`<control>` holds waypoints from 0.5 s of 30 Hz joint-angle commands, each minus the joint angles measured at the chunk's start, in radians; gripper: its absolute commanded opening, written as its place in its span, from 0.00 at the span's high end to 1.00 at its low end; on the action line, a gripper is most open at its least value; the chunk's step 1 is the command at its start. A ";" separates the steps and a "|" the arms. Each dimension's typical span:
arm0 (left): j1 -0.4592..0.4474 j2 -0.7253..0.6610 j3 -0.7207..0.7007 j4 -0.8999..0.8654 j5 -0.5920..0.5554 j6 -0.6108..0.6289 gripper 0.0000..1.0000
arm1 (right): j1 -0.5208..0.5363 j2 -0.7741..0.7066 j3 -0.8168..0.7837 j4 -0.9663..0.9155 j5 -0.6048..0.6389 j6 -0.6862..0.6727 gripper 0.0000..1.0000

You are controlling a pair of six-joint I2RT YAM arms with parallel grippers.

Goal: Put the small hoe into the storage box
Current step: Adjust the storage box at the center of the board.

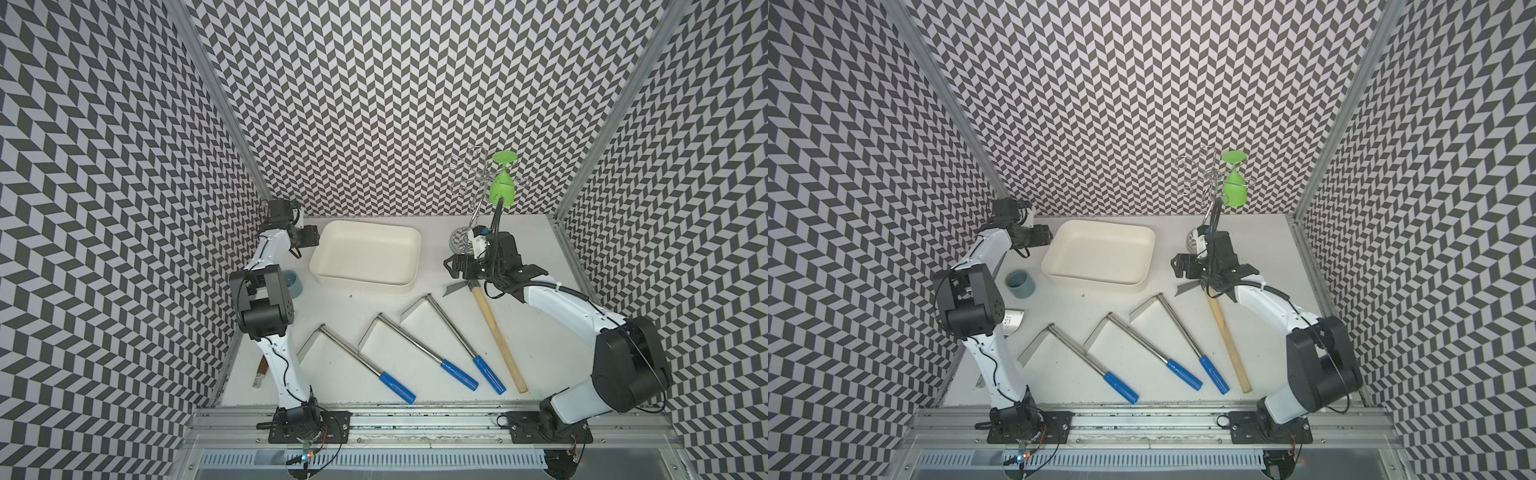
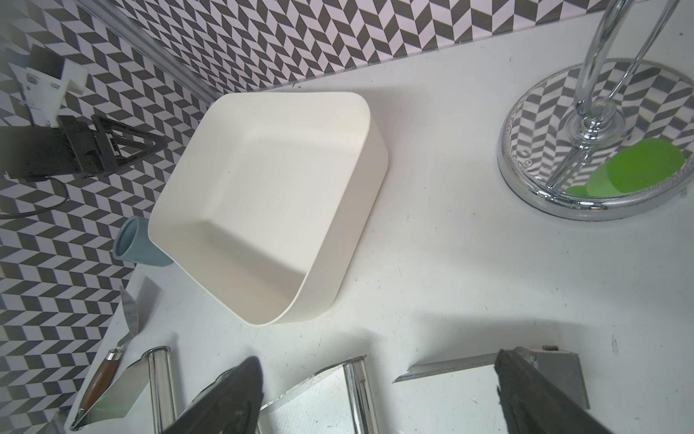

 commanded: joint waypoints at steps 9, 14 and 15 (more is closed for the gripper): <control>-0.020 0.061 0.015 -0.005 0.116 -0.014 0.32 | 0.007 0.025 0.011 -0.001 -0.041 0.039 0.03; -0.032 0.084 0.027 -0.019 0.099 -0.010 0.38 | 0.007 0.031 0.016 -0.007 -0.043 0.038 0.03; -0.035 0.086 0.026 -0.021 0.094 -0.007 0.40 | 0.006 0.033 0.020 -0.010 -0.040 0.037 0.03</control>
